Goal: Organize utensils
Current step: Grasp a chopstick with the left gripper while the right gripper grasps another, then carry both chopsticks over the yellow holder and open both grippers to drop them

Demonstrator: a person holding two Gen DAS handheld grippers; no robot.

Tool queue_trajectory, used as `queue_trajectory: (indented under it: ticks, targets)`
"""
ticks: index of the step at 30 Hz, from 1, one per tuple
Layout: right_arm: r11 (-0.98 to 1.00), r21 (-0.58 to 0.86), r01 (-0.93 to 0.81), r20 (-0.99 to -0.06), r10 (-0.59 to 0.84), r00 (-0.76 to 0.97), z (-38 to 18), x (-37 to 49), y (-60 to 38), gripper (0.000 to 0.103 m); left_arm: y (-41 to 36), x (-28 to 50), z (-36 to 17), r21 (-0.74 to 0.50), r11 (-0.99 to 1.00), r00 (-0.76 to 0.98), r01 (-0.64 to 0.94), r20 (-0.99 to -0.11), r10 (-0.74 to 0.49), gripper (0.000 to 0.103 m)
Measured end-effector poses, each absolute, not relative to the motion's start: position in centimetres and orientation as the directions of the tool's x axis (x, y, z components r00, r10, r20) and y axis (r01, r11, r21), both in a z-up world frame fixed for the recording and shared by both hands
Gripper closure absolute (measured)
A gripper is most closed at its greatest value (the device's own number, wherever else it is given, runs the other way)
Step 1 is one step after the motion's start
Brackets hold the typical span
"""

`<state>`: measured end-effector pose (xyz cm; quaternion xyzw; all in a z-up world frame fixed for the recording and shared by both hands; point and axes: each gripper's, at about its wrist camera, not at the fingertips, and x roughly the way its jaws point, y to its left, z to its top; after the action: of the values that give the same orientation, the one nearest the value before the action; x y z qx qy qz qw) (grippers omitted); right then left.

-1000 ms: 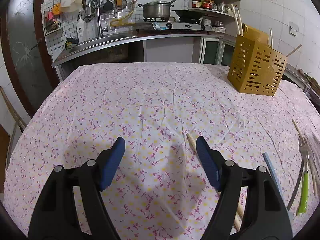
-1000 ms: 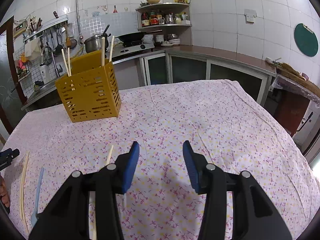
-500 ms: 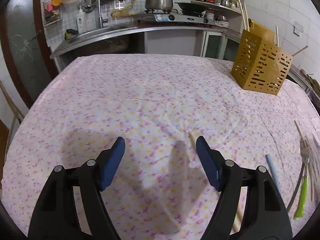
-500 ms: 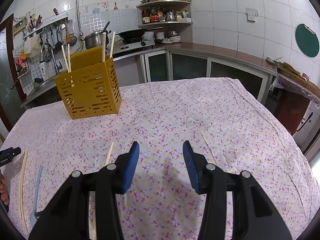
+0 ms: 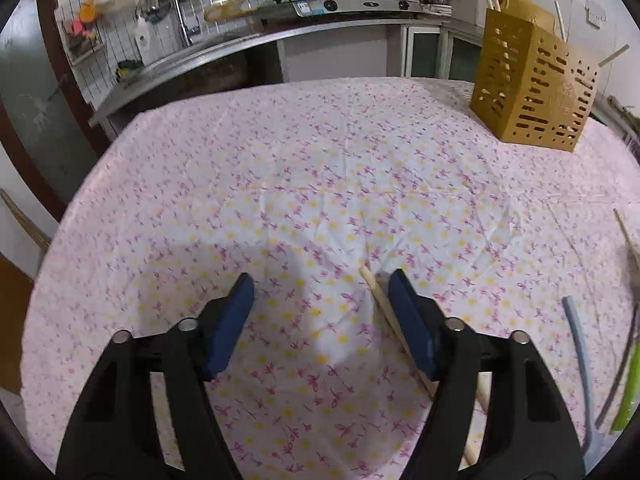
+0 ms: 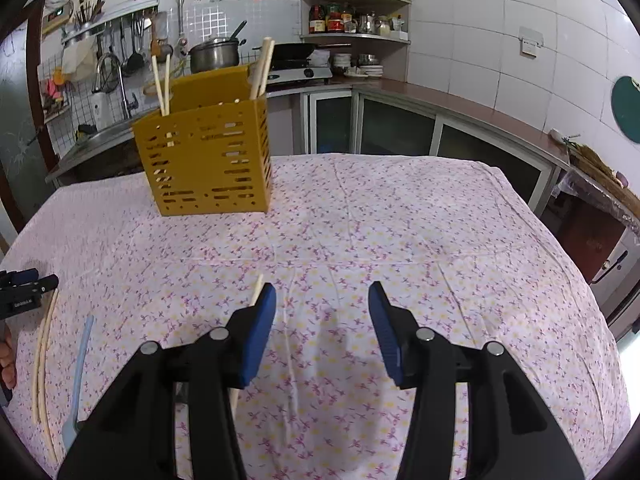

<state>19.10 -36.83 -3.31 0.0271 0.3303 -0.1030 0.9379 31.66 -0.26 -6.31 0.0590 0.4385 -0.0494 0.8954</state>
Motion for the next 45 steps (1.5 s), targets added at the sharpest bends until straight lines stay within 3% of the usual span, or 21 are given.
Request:
queue_trajectory:
  ticks: [6, 10, 21, 22, 23, 24, 45]
  targets:
    - [0.98, 0.045, 0.195, -0.728, -0.102, 0.678, -5.1, 23.1, -35.3, 0.055, -1.2, 31.8, -6.2, 0.007, 0.987, 0.584, 0.159, -0.807, -0.089, 0.061]
    - [0.972, 0.023, 0.232, -0.763, -0.133, 0.632, -6.6, 24.7, -34.3, 0.057, -1.9, 31.7, -6.2, -0.016, 0.987, 0.578, 0.16, -0.809, -0.107, 0.068]
    - [0.986, -0.007, 0.168, -0.801, -0.106, 0.589, -7.9, 25.8, -33.0, 0.088, -4.3, 30.3, -6.6, -0.051, 0.974, 0.592, 0.219, -0.787, -0.174, 0.072]
    - [0.986, 0.0, 0.167, -0.803, -0.099, 0.588, -7.9, 25.9, -33.3, 0.094, -4.1, 30.4, -6.5, -0.067, 0.973, 0.592, 0.219, -0.784, -0.187, 0.076]
    - [0.986, 0.013, 0.166, -0.805, -0.088, 0.587, -7.8, 25.8, -33.5, 0.096, -3.9, 30.5, -6.5, -0.087, 0.972, 0.59, 0.22, -0.781, -0.204, 0.09]
    - [0.986, 0.02, 0.165, -0.804, -0.082, 0.588, -7.7, 25.7, -33.6, 0.097, -3.8, 30.7, -6.5, -0.097, 0.97, 0.586, 0.222, -0.782, -0.213, 0.096]
    - [0.984, 0.133, 0.116, -0.718, 0.015, 0.696, -2.2, 23.9, -35.8, 0.097, -3.8, 30.8, -3.3, -0.123, 0.957, 0.587, 0.263, -0.766, -0.26, 0.098]
